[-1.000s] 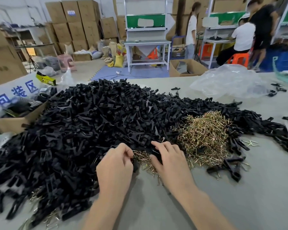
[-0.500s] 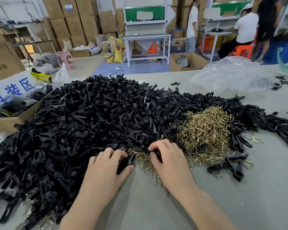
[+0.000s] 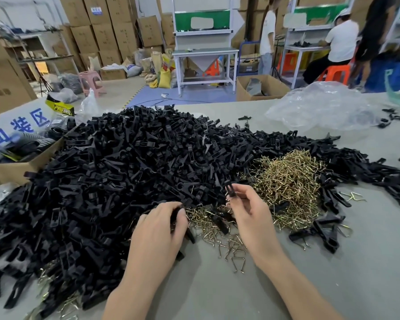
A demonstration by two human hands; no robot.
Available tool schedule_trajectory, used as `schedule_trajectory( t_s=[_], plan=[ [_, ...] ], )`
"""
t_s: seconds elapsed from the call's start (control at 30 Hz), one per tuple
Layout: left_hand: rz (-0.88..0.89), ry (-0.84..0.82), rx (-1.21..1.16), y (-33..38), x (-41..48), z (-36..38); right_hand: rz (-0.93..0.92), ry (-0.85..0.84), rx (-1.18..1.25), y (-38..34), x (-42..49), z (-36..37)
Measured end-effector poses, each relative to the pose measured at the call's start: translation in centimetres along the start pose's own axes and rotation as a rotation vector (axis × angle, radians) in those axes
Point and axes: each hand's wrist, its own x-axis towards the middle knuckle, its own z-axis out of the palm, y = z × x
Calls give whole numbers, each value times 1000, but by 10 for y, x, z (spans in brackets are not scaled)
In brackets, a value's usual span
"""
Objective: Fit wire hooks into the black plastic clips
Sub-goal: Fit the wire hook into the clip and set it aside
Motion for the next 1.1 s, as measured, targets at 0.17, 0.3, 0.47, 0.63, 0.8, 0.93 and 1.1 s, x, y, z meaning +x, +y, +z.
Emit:
schedule_trajectory(
  t_s=[0.17, 0.3, 0.47, 0.63, 0.8, 0.93, 1.1],
  plan=[
    [-74, 27, -236, 2, -3, 2, 134, 52, 258, -5, 4, -7],
    [-62, 63, -332, 8, -3, 4, 129, 36, 267, -5, 4, -8],
    [-10, 82, -383, 16, -4, 4, 49, -20, 214, -7, 1, -6],
    [32, 54, -489, 27, -7, 10, 70, -132, 327, -8, 0, -4],
    [-56, -48, -632, 30, -8, 12, 126, -225, 374, -10, 1, -2],
    [-169, 3, -746, 31, -4, 11, 111, -238, 346, -13, 0, -1],
    [-200, 3, -812, 33, -2, 9, 110, -285, 361, -13, -2, 0]
  ],
)
